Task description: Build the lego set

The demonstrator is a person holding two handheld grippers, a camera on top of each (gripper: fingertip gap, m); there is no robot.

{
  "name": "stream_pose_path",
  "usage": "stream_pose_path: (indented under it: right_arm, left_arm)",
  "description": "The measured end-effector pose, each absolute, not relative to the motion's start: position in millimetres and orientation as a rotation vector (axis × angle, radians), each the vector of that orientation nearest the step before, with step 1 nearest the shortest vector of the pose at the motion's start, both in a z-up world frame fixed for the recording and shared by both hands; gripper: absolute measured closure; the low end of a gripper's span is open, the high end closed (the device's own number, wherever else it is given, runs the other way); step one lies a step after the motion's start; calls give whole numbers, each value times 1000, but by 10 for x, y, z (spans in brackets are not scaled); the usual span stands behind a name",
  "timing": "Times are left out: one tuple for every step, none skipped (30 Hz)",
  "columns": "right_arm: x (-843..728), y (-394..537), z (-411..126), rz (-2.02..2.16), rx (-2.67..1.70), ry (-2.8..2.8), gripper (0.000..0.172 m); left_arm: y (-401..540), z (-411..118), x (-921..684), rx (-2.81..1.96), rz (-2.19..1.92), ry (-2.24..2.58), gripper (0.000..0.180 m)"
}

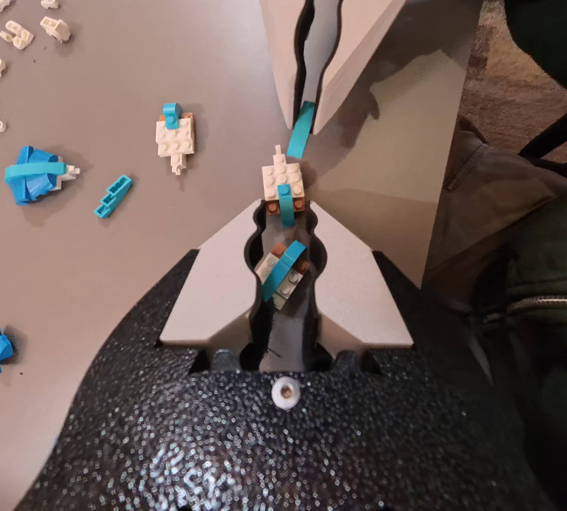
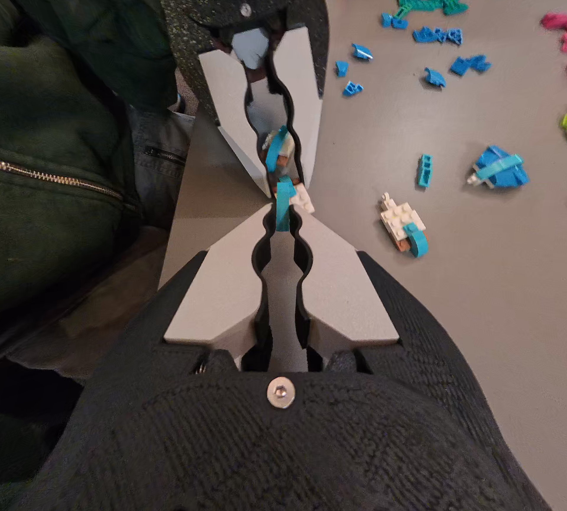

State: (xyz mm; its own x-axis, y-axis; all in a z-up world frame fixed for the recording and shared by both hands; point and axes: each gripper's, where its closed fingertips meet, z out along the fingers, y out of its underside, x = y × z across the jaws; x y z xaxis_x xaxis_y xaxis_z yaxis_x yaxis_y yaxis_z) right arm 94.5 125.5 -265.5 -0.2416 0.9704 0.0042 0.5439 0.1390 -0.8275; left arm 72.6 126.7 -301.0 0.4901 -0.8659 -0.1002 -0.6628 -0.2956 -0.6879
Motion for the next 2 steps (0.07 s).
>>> stream_pose_path:
  right_arm:
    - [918,1231,-2656,969,-1424,-1874,164]
    - [896,1218,-2675,947,-1412,-1890,164]
  left_arm:
    - [1264,-3008,731,-2040,-378,1282,157]
    - [1250,-3007,740,-2025,-382,1317,157]
